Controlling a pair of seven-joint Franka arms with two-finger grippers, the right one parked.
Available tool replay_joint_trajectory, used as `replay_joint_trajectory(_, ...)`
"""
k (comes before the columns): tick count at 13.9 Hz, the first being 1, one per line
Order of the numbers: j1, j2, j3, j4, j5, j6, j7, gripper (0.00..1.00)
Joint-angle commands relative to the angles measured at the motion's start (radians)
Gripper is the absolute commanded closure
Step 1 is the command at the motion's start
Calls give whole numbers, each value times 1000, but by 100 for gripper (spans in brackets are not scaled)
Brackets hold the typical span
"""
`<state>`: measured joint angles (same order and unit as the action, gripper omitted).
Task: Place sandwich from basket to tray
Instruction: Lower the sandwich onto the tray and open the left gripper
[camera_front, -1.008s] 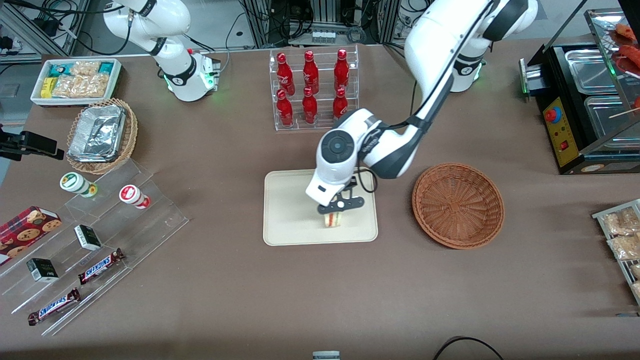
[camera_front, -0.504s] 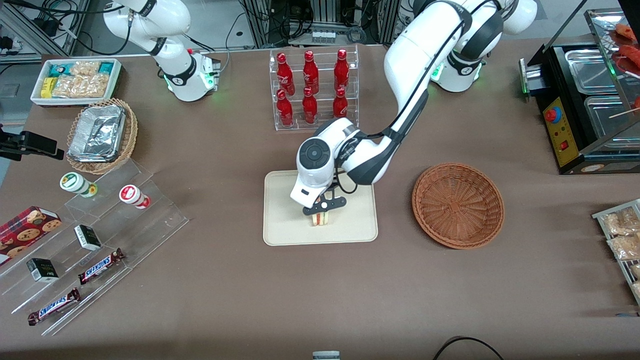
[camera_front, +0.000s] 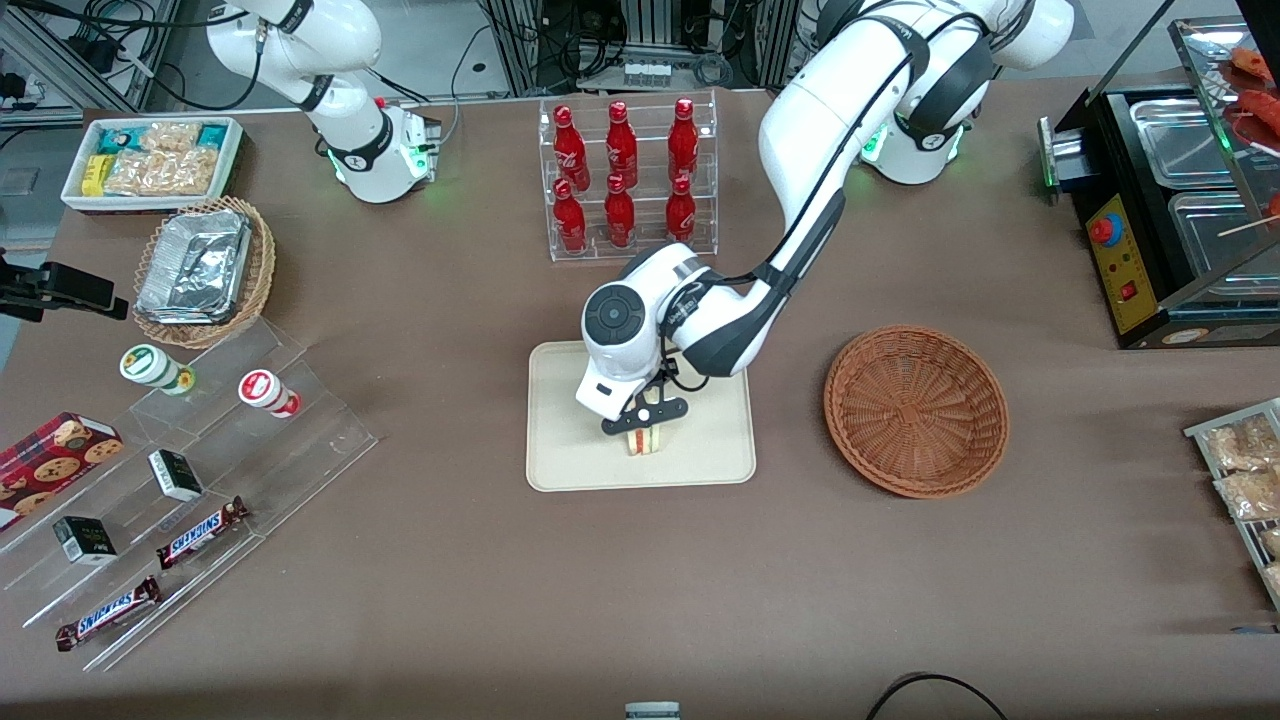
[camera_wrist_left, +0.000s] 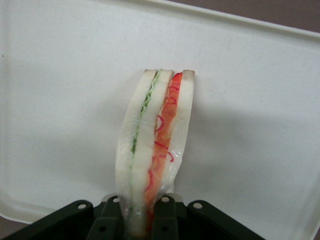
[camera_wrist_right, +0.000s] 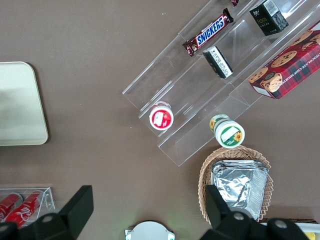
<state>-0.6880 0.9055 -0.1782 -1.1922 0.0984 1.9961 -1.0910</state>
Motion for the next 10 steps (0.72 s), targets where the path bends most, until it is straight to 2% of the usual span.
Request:
replay_joint_trajectory(1, -30, 23, 14, 45, 18, -25, -29, 61)
replay_joint_trajectory(2, -30, 20, 16, 45, 18, -23, -36, 1)
replay_joint_trajectory(5, -30, -6, 14, 45, 38, -39, -50, 0)
replay_joint_trajectory(10, -18, -126, 14, 45, 38, -128, -43, 0)
